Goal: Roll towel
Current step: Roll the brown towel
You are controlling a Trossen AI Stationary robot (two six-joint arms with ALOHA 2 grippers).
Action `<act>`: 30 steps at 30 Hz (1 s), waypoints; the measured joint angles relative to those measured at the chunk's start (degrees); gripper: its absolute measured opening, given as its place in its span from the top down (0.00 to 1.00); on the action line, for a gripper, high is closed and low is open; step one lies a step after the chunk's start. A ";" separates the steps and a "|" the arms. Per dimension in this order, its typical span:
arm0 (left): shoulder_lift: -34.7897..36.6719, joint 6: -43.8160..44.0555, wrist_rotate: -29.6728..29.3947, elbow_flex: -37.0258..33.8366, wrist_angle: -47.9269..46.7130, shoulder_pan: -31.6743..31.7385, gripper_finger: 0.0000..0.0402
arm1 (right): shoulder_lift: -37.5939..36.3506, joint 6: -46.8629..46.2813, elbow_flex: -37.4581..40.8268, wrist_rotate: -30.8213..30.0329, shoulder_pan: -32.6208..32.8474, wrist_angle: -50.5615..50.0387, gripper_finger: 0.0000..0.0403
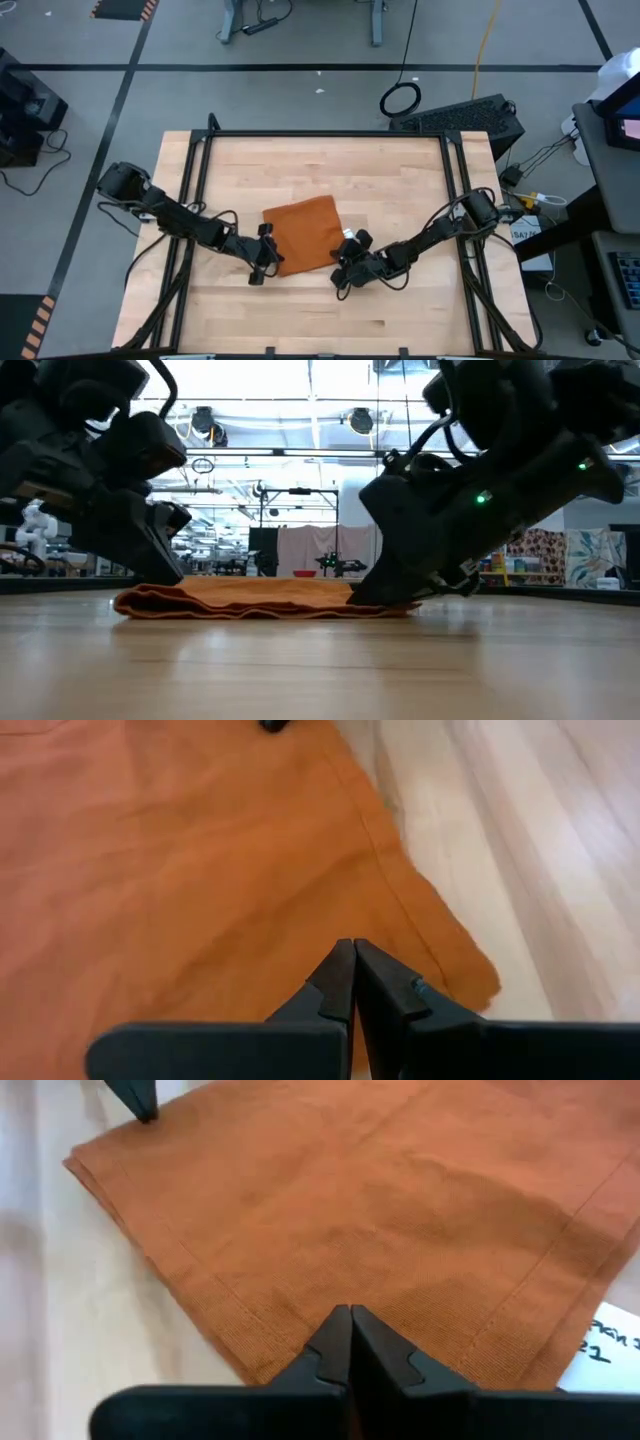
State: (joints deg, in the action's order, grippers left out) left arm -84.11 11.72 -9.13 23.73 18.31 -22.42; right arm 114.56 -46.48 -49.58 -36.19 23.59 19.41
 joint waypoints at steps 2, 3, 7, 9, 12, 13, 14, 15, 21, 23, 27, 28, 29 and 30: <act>0.31 0.03 0.01 0.02 0.71 -0.76 0.97 | 0.04 -0.89 -0.14 -0.93 0.55 0.05 1.00; 0.50 0.03 0.01 0.02 0.60 -1.19 0.97 | 0.10 -0.90 -0.43 -1.48 0.69 -0.06 1.00; 0.63 2.14 -0.89 0.02 1.18 -2.89 0.97 | 0.04 0.81 -2.37 -2.02 1.00 0.12 1.00; 0.63 4.11 -2.11 0.02 1.14 -3.65 0.97 | -0.42 3.62 -3.33 -1.99 0.97 0.16 1.00; 0.61 5.95 -3.26 0.02 1.59 -4.89 0.97 | -2.11 8.83 -4.42 -1.83 1.28 0.32 1.00; 0.61 5.93 -3.39 0.02 2.27 -5.49 0.97 | -3.02 10.61 -4.50 -1.44 1.47 0.34 1.00; 0.62 5.83 -3.43 0.02 3.25 -6.08 0.97 | -3.89 12.45 -4.50 -0.83 1.65 0.38 1.00; 0.61 5.66 -3.75 0.02 4.23 -6.77 0.97 | -4.73 14.24 -4.52 -0.33 1.95 0.21 1.00; 0.62 4.06 -7.05 0.02 8.32 -11.30 0.93 | -10.56 24.32 -4.52 5.75 4.58 -8.42 0.98; 0.63 4.07 -8.43 0.02 8.34 -12.89 0.89 | -12.13 26.11 -4.52 6.54 6.00 -13.34 0.97; 0.63 4.31 -12.64 0.02 8.34 -15.79 0.74 | -14.53 28.17 -4.52 6.56 9.12 -22.63 0.92; 0.63 4.26 -13.67 0.02 8.34 -16.31 0.70 | -14.98 28.60 -4.55 6.56 9.91 -24.85 0.91; 0.63 3.80 -14.56 0.02 8.34 -16.76 0.66 | -15.33 29.19 -4.55 6.55 10.68 -27.33 0.89; 0.62 3.07 -15.40 0.02 8.31 -17.28 0.62 | -15.61 29.77 -4.55 6.47 11.46 -29.71 0.88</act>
State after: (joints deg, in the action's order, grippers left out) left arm -83.49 14.79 -24.54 23.75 26.62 -39.70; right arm 98.96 -16.71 -54.13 -29.72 35.05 -10.30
